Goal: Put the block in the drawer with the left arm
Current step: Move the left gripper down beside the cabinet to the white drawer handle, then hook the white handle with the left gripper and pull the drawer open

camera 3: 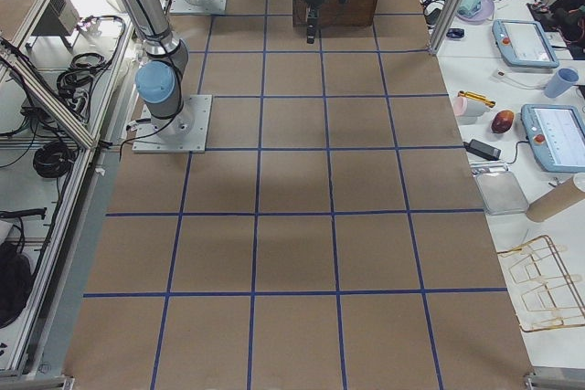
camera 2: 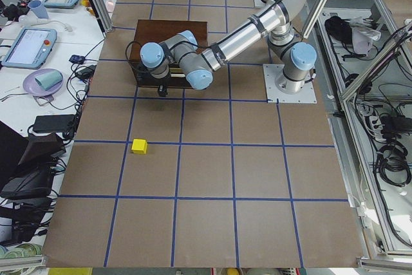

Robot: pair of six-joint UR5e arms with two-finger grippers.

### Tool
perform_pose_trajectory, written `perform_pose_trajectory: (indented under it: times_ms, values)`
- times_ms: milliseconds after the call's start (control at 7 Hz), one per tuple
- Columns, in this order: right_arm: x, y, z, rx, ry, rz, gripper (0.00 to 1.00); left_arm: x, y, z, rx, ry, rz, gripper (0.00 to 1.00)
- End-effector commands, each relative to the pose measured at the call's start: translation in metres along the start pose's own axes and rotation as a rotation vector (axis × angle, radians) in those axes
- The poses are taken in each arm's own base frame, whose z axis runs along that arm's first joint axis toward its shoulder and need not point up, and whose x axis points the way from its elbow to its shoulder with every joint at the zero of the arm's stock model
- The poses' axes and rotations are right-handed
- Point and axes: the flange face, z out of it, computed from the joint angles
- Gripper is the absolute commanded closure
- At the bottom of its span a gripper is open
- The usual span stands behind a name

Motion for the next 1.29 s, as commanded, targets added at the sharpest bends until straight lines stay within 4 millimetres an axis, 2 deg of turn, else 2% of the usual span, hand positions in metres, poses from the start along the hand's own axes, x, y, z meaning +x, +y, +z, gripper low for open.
perform_pose_trajectory:
  times_ms: [0,286,857,1143]
  values:
    - [0.000,0.000,0.000,0.000,0.000,0.000,0.00,-0.002,-0.003,-0.003,0.007,-0.006,0.005,0.02]
    - [0.000,0.000,0.000,0.000,0.000,0.000,0.00,-0.007,-0.005,-0.006,0.028,-0.028,0.010,0.02]
    - [0.000,0.000,0.000,0.000,0.000,0.000,0.00,-0.030,0.004,-0.014,0.041,-0.030,-0.021,0.02]
    - [0.000,0.000,0.000,0.000,0.000,0.000,0.00,-0.033,0.006,-0.016,0.041,-0.033,-0.023,0.02]
